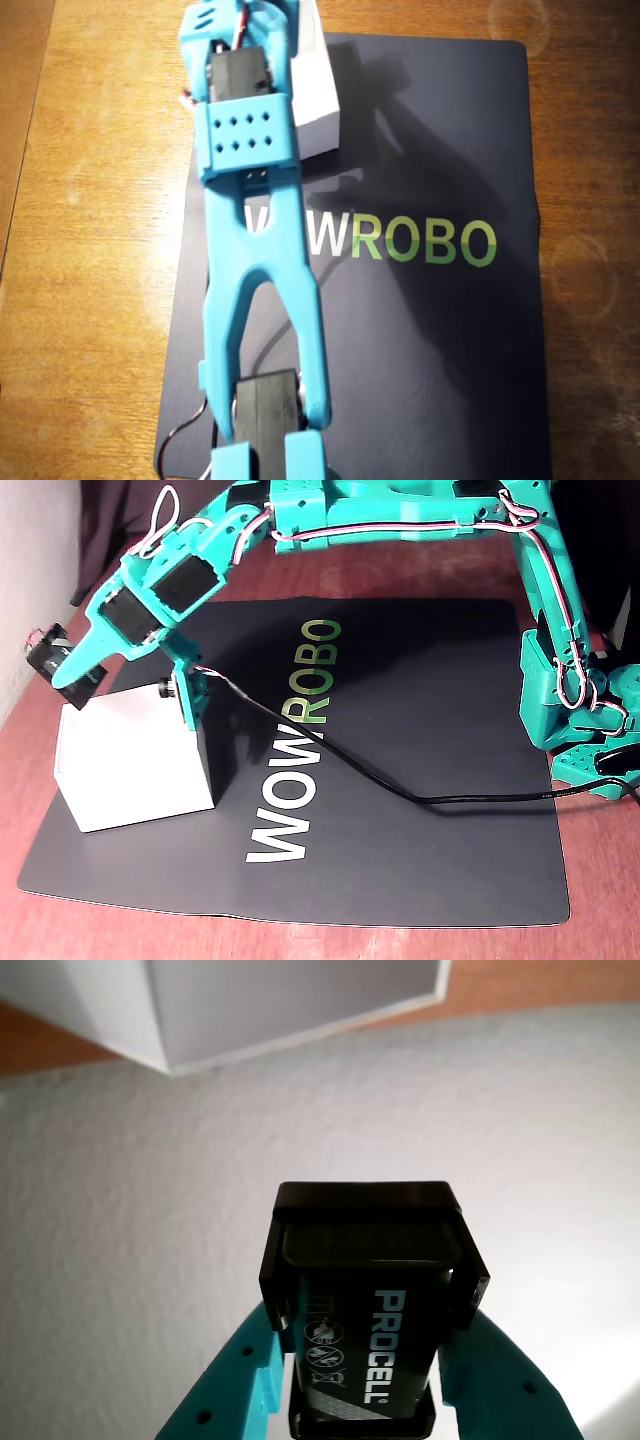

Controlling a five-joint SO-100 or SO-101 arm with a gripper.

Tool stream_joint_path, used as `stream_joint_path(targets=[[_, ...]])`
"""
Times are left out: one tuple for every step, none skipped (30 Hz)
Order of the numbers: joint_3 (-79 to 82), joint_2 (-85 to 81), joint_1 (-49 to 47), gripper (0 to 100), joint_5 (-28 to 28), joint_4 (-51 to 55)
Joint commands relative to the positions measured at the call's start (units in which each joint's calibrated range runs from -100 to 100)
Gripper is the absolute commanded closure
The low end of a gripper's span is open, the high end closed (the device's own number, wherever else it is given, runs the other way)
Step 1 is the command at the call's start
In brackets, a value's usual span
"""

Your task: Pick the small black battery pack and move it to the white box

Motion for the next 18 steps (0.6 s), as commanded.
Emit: stream_joint_path(targets=[[-4.9, 0.5, 3.1, 94, 0.2, 1.9], [-4.9, 0.9, 4.4, 94, 0.2, 2.7], [-4.9, 1.0, 4.7, 94, 0.2, 3.4], [-4.9, 1.4, 5.1, 94, 0.1, 4.8], [-4.9, 1.6, 5.2, 94, 0.1, 6.3], [-4.9, 1.7, 5.2, 94, 0.0, 7.8], [-4.9, 1.8, 5.2, 94, 0.0, 9.2], [-4.9, 1.8, 5.2, 94, -0.5, 10.2], [-4.9, 1.8, 5.2, 94, -1.1, 10.8], [-4.9, 1.8, 5.2, 94, -1.5, 10.9], [-4.9, 1.8, 5.0, 94, -1.6, 10.9], [-4.9, 1.8, 4.7, 94, -1.6, 10.9], [-4.9, 1.8, 4.5, 93, -1.6, 11.0], [-4.8, 1.8, 4.4, 93, -1.6, 11.0], [-4.7, 1.8, 4.3, 93, -1.6, 11.0], [-4.4, 1.8, 4.3, 93, -1.6, 11.0], [-4.2, 1.8, 4.3, 93, -1.6, 11.0], [-4.0, 1.8, 4.1, 93, -1.6, 11.0]])
